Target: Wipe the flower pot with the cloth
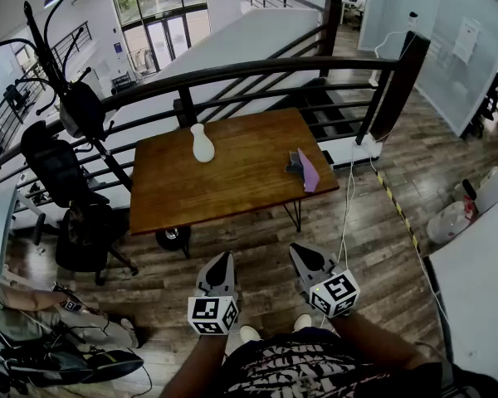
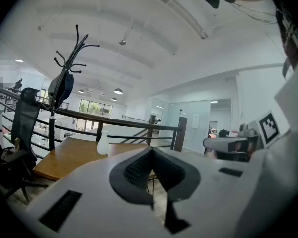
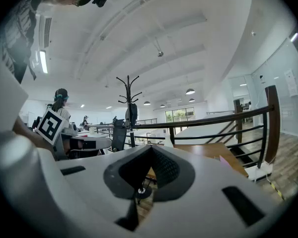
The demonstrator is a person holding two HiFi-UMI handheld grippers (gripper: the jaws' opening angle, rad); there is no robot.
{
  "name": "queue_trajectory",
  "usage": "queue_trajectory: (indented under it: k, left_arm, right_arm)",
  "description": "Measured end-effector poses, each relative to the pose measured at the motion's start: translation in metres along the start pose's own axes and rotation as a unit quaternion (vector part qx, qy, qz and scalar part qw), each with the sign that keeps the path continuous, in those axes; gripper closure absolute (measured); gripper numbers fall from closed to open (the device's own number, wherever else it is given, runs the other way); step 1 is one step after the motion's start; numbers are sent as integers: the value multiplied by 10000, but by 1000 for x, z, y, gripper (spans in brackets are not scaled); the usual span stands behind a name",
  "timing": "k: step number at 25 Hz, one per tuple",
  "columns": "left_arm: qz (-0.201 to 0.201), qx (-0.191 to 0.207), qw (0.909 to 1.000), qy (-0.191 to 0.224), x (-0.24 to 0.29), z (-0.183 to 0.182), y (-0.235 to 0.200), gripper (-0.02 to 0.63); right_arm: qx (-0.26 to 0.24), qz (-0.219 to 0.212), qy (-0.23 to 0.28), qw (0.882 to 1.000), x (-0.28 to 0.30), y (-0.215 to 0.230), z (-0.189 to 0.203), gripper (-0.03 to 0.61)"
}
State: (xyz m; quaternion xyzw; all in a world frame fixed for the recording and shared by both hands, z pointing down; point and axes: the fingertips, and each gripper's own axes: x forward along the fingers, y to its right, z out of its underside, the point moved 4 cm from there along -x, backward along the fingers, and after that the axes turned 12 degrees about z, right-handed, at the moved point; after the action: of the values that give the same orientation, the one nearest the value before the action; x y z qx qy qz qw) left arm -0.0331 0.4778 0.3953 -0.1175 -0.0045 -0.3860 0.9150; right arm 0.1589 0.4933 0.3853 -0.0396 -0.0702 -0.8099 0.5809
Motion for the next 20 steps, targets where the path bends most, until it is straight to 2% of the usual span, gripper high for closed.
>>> queue_trajectory:
  k: [8,15,20]
  left_arm:
    - [174,-25,9998,-12,-5,-1,-23,615]
    - [410,-80,9991,8,-3,0,-44,616]
    - [572,-137,9983,-61,10,8,-55,615]
  right_arm:
    - [-49,77,-16,10000,18,-19,-1,580]
    - [56,356,3,9994,23,-30,2,580]
    - [108,603,-54,9981,28,-19,7,578]
